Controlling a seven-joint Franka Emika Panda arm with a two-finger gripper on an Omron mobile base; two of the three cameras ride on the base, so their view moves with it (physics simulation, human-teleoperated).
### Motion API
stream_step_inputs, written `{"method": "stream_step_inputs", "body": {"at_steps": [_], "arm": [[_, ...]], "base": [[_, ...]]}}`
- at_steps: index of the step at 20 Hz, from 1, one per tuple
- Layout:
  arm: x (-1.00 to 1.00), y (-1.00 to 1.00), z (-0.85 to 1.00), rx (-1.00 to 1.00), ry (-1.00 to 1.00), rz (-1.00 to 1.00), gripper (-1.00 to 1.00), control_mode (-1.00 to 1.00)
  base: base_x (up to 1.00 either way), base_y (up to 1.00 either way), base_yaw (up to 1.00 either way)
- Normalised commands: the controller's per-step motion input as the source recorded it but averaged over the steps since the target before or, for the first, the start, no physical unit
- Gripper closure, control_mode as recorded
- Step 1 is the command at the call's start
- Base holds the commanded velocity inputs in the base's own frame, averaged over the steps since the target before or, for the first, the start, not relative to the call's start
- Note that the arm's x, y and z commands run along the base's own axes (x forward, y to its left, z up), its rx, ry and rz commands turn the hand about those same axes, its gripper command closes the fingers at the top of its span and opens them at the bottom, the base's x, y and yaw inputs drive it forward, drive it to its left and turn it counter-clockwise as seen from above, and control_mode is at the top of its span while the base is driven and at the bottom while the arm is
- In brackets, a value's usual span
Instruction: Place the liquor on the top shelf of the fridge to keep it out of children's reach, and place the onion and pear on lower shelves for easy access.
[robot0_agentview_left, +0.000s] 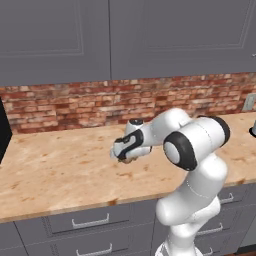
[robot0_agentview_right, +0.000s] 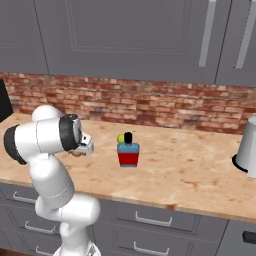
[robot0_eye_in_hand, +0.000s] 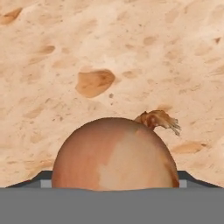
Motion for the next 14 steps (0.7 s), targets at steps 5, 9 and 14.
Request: {"method": "stream_step_inputs", "body": {"at_steps": [5,9,14], "arm": [[-0.73,-0.64,0.34,0.11,-0.34,0.0,1.0,-1.0],[-0.95,-0.72,0.88,0.15,-0.38,0.0,1.0,-1.0],[-1.0,-0.75,0.99,0.06,-0.1,0.0,1.0,-1.0]], "base": [[0.0,0.0,0.0],[0.0,0.0,0.0],[0.0,0.0,0.0]]}}
